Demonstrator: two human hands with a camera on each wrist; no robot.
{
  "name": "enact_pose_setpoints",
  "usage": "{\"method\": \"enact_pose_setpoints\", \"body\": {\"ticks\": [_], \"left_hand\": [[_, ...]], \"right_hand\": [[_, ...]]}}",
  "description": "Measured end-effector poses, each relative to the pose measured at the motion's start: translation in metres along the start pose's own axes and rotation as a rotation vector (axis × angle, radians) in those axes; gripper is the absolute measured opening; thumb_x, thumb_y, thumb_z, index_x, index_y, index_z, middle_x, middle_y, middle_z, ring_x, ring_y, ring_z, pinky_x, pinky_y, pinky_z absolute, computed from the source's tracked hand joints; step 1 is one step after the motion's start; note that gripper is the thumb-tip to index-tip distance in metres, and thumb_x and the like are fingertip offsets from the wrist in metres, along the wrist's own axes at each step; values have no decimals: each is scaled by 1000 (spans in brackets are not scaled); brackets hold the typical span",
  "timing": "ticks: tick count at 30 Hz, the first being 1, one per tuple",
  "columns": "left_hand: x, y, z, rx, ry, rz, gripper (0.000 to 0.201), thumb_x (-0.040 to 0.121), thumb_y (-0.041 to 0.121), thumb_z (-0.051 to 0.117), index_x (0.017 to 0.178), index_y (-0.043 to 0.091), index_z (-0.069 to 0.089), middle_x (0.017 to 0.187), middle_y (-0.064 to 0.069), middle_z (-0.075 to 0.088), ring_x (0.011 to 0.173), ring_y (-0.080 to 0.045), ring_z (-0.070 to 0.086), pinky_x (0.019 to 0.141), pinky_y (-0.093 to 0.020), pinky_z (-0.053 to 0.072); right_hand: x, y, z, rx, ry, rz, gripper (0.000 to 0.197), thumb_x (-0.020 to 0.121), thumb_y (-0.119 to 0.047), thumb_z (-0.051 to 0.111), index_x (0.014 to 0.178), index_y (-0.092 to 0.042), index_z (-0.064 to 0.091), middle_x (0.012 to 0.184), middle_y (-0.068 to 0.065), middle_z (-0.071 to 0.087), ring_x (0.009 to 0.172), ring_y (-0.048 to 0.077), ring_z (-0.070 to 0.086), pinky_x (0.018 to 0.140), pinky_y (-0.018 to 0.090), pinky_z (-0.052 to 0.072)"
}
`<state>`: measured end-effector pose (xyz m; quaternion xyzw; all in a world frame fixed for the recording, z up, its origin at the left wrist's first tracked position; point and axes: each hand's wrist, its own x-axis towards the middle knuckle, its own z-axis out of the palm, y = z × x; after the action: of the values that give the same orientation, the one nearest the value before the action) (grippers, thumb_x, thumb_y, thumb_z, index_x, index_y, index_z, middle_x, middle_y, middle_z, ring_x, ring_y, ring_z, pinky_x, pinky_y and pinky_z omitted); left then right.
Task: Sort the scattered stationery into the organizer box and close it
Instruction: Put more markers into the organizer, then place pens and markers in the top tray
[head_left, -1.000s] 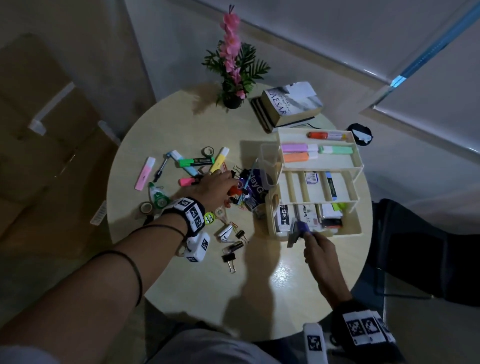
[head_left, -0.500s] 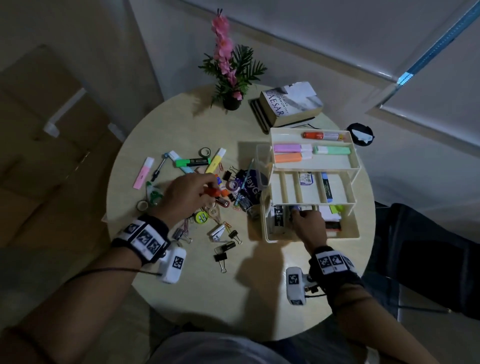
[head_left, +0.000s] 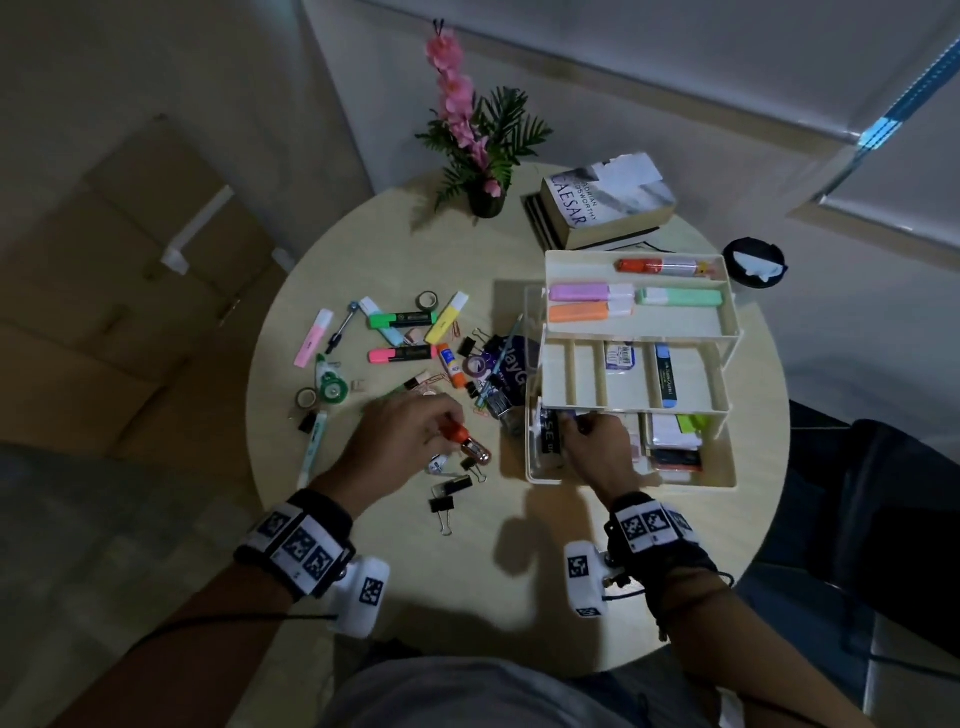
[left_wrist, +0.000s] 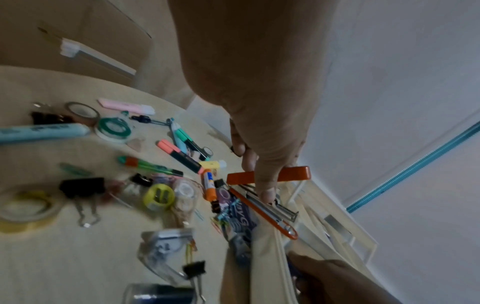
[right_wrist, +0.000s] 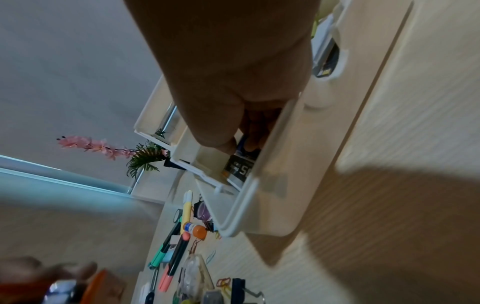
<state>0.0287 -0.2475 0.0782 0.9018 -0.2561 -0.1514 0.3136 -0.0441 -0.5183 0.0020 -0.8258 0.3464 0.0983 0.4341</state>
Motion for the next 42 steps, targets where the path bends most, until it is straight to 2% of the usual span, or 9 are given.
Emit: {"method": "enact_pose_setpoints", "body": {"ticks": [4, 10, 13, 17, 22, 27, 30, 33, 42], "left_hand": [[8, 37, 27, 19, 53, 135, 41, 75, 6, 90, 107, 28, 75, 96, 9, 75, 87, -11, 68, 72, -37, 61], [23, 88, 76, 55, 17, 351, 46, 72, -1, 85, 111, 22, 77, 105, 5, 78, 94, -17, 67, 78, -24, 49], [33, 102, 104, 46, -50, 345, 46, 78, 1, 79, 119, 22, 73, 106, 0, 77, 96, -23, 66, 81, -36, 56], [42, 121, 125, 35, -71, 287, 43, 83, 14, 81, 121, 27, 63, 104, -2, 70, 94, -26, 66, 72, -33, 53], [47, 122, 140, 32, -2, 268, 37, 82, 12, 83, 114, 25, 68, 102, -1, 66, 91, -24, 65, 68, -29, 47], [45, 103, 144, -75, 77, 224, 30, 85, 8, 82, 111, 16, 70, 118, 1, 71, 109, -17, 66, 91, -34, 57], [40, 83, 144, -5, 93, 195, 15, 95, 13, 74, 109, 14, 73, 112, 0, 72, 103, -16, 65, 87, -36, 56], [29, 67, 143, 19, 89, 204, 11, 98, 11, 69, 108, 12, 74, 110, 0, 73, 101, -18, 65, 85, -36, 54], [-3, 35, 121, -80, 70, 172, 12, 100, 13, 67, 107, 14, 77, 130, 1, 70, 120, -12, 65, 102, -25, 49]], "right_hand": [[-3, 8, -16, -54, -90, -60, 43, 102, -40, 63, 67, -15, 68, 60, -2, 64, 60, 14, 62, 50, 24, 36], [-32, 23, -69, 253, -118, -169, 13, 99, -18, 68, 89, -14, 76, 78, 2, 74, 74, 10, 68, 72, 25, 53], [-59, 13, -95, 421, -231, -235, 10, 99, -11, 68, 97, -9, 77, 80, 12, 74, 69, 10, 65, 65, 17, 51], [-54, 25, -107, 350, -188, -304, 10, 92, -25, 80, 88, -16, 81, 70, 18, 72, 61, 17, 61, 64, 29, 51], [-41, 35, -108, 463, -193, -196, 5, 87, -11, 84, 91, -10, 82, 74, 23, 74, 59, 17, 62, 65, 32, 56], [-27, 38, -99, 715, -237, 67, 9, 92, 0, 73, 90, 7, 78, 72, 25, 69, 59, 25, 62, 70, 38, 60], [-16, 40, -88, 803, -179, 190, 16, 98, -2, 66, 94, 11, 75, 73, 21, 69, 67, 28, 63, 76, 39, 61], [-5, 39, -74, 883, -154, 271, 17, 101, -2, 62, 103, 13, 70, 79, 22, 70, 67, 26, 65, 64, 30, 61], [11, 29, -31, 803, -101, 259, 20, 99, 4, 62, 82, -3, 68, 77, 18, 70, 60, 20, 67, 59, 28, 56]]}}
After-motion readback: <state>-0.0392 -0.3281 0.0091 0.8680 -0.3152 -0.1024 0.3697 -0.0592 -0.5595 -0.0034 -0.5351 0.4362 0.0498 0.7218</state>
